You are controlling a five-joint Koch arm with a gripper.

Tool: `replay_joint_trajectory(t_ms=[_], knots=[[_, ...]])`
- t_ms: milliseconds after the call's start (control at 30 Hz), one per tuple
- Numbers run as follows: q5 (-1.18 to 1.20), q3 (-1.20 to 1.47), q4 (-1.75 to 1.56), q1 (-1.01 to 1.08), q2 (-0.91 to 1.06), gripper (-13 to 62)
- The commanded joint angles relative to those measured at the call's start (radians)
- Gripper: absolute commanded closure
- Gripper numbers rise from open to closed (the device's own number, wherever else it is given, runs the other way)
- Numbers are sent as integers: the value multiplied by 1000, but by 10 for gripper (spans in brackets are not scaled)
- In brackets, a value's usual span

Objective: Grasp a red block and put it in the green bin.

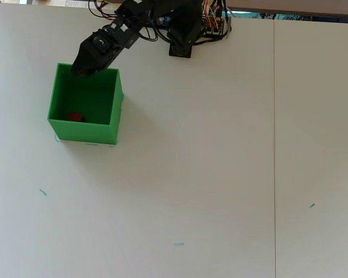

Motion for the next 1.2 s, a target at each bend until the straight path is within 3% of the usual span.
replay_joint_trajectory(t_ms=[0, 633, 900, 1167], knots=[[35, -12, -66, -60, 54, 166], [278, -6, -55, -555, 264, 200], [356, 74, -55, -630, 284, 199], [419, 342, -114, -649, 331, 199]])
